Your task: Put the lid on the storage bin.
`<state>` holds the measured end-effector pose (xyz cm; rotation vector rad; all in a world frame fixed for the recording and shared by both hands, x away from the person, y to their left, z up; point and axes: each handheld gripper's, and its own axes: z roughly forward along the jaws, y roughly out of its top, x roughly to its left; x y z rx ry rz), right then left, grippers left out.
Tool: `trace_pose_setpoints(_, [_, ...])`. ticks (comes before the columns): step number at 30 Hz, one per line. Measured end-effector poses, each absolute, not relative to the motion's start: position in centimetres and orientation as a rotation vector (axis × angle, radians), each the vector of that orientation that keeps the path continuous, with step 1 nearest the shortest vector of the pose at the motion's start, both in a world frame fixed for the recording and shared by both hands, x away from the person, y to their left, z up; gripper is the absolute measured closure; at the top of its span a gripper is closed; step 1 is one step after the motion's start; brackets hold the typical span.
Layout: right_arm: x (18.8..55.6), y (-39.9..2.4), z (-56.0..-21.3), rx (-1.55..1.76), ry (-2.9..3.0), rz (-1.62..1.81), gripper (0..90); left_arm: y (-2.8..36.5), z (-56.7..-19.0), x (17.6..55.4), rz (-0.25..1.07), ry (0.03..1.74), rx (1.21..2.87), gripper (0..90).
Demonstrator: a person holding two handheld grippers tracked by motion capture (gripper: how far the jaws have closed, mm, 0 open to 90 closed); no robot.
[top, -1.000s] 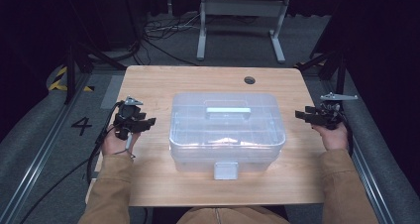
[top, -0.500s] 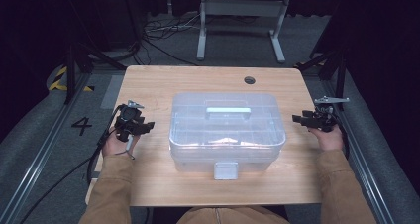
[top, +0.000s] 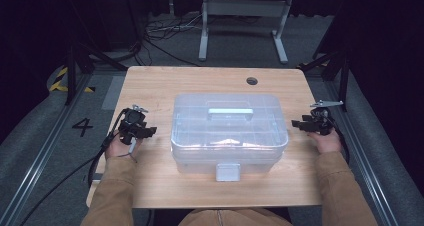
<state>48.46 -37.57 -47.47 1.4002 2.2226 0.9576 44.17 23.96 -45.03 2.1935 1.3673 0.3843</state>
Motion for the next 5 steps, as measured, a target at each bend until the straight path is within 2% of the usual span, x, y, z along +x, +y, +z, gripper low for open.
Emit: trace_pose_setpoints(5, [48.51,-37.54,-47.58,1.401,2.217,0.953,38.5,24.14,-45.12,44.17,0.393,1.372,2.190,49.5])
